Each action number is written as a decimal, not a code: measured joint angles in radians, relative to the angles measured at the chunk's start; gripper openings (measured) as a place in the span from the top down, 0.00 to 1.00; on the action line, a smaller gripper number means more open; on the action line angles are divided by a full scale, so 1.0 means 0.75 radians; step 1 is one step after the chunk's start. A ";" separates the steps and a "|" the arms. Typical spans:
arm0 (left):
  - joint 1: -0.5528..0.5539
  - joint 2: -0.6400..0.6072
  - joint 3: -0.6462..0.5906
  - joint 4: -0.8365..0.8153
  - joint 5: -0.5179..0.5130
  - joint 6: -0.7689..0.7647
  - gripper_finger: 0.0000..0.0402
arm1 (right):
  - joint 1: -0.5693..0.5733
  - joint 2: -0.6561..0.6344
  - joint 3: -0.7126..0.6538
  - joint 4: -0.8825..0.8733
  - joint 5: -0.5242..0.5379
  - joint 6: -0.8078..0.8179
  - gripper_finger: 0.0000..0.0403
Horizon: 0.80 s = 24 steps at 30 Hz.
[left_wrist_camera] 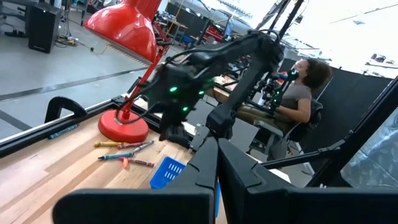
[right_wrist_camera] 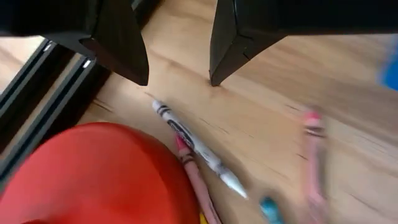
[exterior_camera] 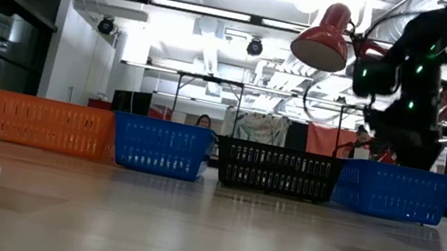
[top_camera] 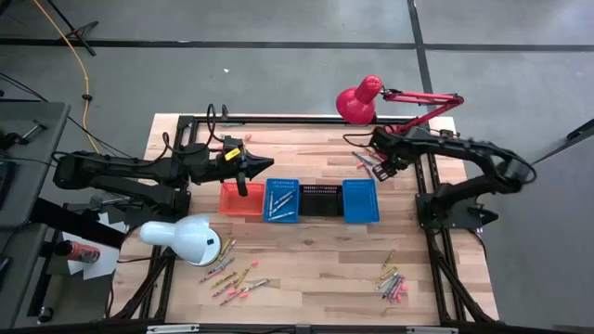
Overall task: Sort crayons
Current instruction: Put the white crayon into the left blue bin
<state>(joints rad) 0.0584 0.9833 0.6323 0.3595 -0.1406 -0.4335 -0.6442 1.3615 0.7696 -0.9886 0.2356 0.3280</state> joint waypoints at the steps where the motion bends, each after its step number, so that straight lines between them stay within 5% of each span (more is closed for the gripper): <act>1: 0.000 0.000 0.000 0.000 -0.001 0.000 1.00 | -0.018 0.038 0.000 0.003 0.000 -0.045 0.59; 24: 0.000 0.000 0.000 0.001 -0.051 0.000 1.00 | -0.066 0.364 0.006 0.159 0.126 -0.504 0.59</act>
<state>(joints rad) 0.0586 0.9833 0.6323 0.3606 -0.1791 -0.4336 -0.6937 1.6344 0.7738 -0.8692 0.3300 -0.0498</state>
